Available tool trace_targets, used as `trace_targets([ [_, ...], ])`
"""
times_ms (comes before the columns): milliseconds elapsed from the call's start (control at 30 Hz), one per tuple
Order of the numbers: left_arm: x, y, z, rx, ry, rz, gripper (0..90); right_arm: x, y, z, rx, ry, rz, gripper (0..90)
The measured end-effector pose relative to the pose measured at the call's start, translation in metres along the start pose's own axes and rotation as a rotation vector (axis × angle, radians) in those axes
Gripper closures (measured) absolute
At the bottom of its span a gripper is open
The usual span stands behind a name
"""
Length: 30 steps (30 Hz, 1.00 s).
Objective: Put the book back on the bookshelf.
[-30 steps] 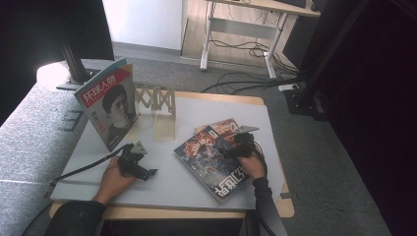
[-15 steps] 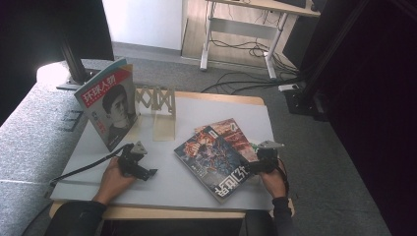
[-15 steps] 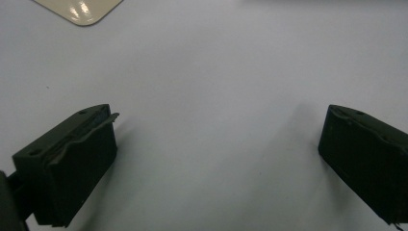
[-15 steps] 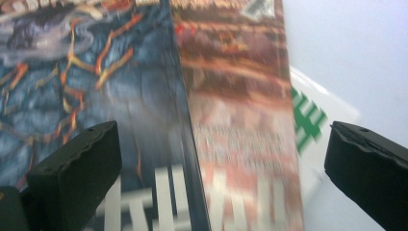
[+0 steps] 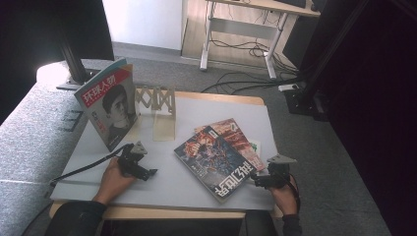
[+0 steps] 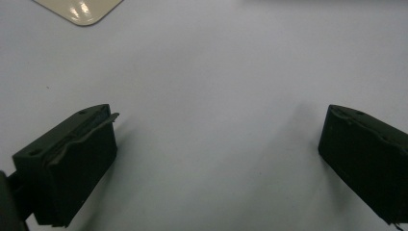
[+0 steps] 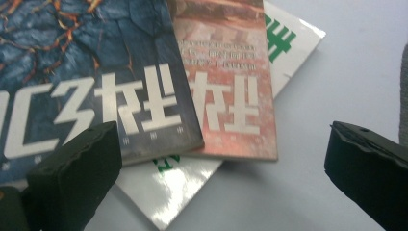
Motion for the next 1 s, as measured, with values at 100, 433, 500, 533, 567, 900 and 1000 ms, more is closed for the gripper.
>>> trace_targets([
  [100, 0.000, 0.000, 0.000, 0.000, 0.000, 0.000, 0.0, 0.000, 0.003, 0.000, 0.005, 0.003, 0.004, 0.0],
  [433, 0.000, 0.000, 0.000, 0.000, 0.000, 0.000, 0.0, 0.004, 0.003, -0.003, 0.026, 0.014, 0.003, 0.0],
  [500, 0.000, 0.000, 0.000, 0.000, 0.000, 0.000, 0.0, 0.005, 0.002, -0.004, 0.025, 0.021, 0.003, 0.0],
  [533, 0.000, 0.000, 0.000, 0.000, 0.000, 0.000, 0.0, 0.006, 0.001, -0.004, 0.029, 0.027, 0.002, 0.0],
  [567, 0.000, 0.000, 0.000, 0.000, 0.000, 0.000, 0.0, 0.007, 0.000, -0.005, 0.032, 0.029, 0.004, 0.0],
  [900, 0.000, 0.000, 0.000, 0.000, 0.000, 0.000, 0.0, 0.022, -0.013, -0.013, 0.029, 0.040, 0.021, 0.0],
  [1000, 0.000, 0.000, 0.000, 0.000, 0.000, 0.000, 0.0, 0.028, -0.018, -0.015, 0.032, 0.039, 0.023, 0.0],
])
Point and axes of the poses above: each handheld gripper's, and its own axes: x roughly forward along the jaws, y roughly out of its underside, z roughly to its left, the point moved 8 cm from there along x, roughly forward along the jaws, and after that the axes turned 6 degrees about y, right-handed, at the moved point
